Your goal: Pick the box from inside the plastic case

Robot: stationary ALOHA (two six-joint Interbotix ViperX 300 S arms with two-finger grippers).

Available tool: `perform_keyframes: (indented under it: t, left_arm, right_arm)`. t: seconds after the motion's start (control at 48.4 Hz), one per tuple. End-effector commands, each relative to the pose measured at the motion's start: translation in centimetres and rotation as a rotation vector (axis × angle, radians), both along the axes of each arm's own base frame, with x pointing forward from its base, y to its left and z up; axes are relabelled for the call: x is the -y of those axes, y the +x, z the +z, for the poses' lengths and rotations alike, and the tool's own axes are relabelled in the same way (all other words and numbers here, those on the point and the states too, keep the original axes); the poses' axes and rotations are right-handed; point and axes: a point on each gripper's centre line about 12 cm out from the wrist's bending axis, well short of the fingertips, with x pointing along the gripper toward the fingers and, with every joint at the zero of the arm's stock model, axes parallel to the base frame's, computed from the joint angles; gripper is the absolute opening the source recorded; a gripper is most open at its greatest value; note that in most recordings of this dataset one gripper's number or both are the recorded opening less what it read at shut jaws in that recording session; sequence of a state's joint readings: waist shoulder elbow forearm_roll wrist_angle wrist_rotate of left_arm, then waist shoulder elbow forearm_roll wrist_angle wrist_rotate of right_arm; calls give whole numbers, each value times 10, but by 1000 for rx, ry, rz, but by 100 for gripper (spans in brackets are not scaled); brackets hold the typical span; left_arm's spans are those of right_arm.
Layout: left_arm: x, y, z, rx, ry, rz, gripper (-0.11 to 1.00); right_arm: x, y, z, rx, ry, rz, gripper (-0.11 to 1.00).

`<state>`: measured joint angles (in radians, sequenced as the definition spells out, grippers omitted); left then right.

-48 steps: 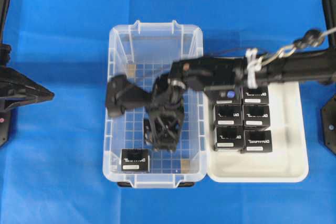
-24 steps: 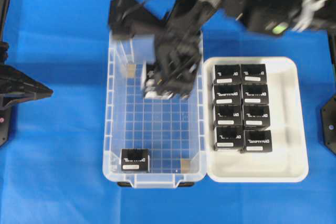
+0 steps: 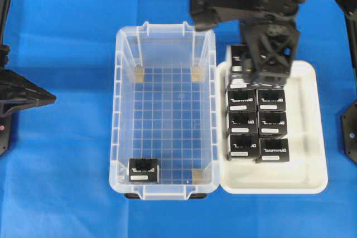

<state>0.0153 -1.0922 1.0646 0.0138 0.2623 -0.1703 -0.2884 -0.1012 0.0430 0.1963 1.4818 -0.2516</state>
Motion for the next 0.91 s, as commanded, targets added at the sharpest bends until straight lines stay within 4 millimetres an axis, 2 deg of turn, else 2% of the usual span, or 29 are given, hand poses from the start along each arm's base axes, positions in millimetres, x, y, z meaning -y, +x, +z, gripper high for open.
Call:
perform_keyframes:
  t: [0.0,0.207,0.372,0.62,0.888]
  left_arm:
    - [-1,2,7,17,5,7,-6]
    - [-3,1,8,20,7,15,-6]
    - [-3,1,8,20,7,15,-6]
    - [-3,1,9,21,2,16,-6]
    - [-3,1,10,23,1,16,-6]
  right_arm:
    - [2,-8,-23,2,-19,-17,70]
    - [2,-27,-93,-19,-50,-16,70]
    - [1,-33,-129,-30,-65,14,68]
    - [10,-42,-156,-31,-106,4,68]
    - [16,-45,-166,6,-127,-20,66]
